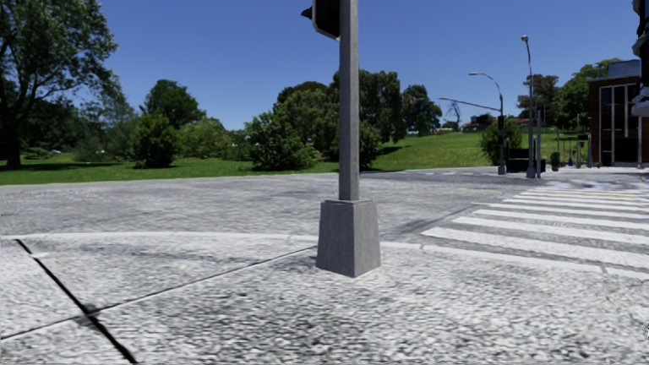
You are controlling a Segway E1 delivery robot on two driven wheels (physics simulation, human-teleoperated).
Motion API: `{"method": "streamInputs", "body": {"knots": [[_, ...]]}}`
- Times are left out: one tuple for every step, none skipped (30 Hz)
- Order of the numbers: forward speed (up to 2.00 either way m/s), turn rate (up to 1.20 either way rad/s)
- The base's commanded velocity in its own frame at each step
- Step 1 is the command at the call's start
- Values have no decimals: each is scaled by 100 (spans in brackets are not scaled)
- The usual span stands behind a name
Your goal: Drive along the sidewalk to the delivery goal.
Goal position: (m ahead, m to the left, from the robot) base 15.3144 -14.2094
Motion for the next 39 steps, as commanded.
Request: {"method": "streamInputs", "body": {"knots": [[159,-63],[159,-63],[159,-63],[159,-63],[159,-63],[159,-64],[159,-66],[159,-66],[159,-67],[159,-67],[159,-67],[159,-67],[159,-67],[159,-67],[159,-69],[159,-70],[159,-70],[159,-70],[159,-70],[159,-70],[159,-70],[159,-70],[159,-70],[159,-70],[159,-70],[159,-70],[159,-70],[159,-70],[159,-70],[159,-70],[159,-70],[159,-70],[159,-70],[159,-70],[159,-70],[159,-70],[159,-70],[159,-69],[159,-69]]}}
